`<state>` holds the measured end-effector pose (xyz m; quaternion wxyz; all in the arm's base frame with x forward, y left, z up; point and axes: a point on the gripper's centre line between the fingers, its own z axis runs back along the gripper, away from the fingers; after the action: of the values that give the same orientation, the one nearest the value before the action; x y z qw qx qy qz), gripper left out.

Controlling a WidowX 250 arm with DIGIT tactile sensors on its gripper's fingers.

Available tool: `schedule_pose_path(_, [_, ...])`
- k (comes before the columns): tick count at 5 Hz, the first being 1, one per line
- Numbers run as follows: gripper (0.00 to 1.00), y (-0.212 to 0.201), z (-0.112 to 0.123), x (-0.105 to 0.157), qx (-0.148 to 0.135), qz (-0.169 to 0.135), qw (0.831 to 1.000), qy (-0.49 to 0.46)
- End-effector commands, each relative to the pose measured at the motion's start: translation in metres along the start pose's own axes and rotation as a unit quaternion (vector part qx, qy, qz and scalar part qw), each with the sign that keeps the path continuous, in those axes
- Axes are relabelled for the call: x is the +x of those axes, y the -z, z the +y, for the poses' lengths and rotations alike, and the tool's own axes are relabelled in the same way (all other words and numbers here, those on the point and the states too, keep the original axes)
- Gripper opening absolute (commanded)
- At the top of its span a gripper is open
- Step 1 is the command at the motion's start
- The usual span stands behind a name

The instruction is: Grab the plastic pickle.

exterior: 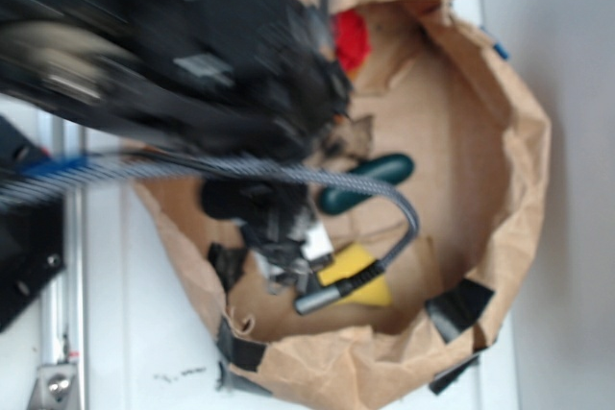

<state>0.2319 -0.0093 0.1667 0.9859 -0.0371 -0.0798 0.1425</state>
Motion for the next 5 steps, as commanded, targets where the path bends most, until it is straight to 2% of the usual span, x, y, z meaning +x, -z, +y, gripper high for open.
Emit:
schedule_pose_path(1, [1.0,0.048,-0.012,0.023,0.014,-0.005,1.0,0.01])
schedule_pose_path(3, [1.0,0.094,-0.007,0.05,0.004,0.009,0.999,-0.035])
schedule_pose_path(5, [1.0,0.091,0.001,0.049,-0.019,-0.012,0.999,-0.046])
